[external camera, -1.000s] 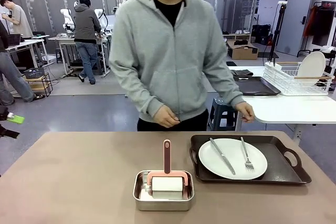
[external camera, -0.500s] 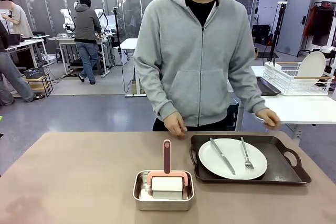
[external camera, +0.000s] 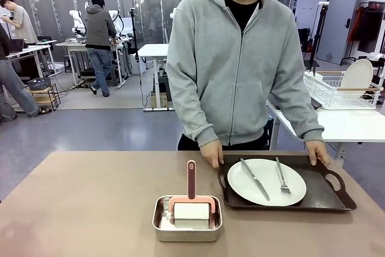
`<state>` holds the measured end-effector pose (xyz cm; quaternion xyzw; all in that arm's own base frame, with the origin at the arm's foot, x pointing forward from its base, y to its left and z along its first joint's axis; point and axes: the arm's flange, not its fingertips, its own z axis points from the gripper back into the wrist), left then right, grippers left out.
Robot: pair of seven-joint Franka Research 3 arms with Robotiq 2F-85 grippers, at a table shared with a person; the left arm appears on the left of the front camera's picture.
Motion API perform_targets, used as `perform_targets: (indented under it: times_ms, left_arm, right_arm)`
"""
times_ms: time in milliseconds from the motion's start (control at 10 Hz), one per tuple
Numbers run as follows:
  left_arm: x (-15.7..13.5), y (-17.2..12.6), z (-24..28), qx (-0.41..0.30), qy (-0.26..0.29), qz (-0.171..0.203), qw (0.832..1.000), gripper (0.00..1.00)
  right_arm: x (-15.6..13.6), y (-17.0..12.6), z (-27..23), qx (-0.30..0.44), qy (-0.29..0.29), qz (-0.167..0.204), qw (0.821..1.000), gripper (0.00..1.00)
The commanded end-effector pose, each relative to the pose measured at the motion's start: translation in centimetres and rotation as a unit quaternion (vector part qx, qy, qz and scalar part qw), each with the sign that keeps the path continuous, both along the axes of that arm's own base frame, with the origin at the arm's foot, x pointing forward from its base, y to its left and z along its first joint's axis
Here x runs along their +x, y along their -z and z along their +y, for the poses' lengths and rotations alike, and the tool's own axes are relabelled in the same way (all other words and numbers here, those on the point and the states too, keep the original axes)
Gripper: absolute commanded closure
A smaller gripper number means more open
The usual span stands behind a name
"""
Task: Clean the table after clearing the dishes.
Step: When the right (or left) Handle tray is removed, use the right hand (or left hand) to clean the right (or left) side of the table with the Lint Roller.
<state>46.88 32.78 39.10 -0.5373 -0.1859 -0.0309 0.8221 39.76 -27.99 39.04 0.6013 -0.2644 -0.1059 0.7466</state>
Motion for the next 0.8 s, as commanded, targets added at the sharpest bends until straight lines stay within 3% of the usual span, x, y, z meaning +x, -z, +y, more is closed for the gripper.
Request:
perform_targets:
  times_ms: [0,700]
  left_arm:
    - [-0.29,-0.08,-0.54,0.01,0.014,-0.005,1.0,0.0]
    - [-0.29,-0.08,-0.54,0.01,0.014,-0.005,1.0,0.0]
  right_arm:
    - [-0.27,-0.26,0.13,-0.002,-0.005,-0.001,1.0,0.0]
    - [-0.27,-0.26,0.13,-0.002,-0.005,-0.001,1.0,0.0]
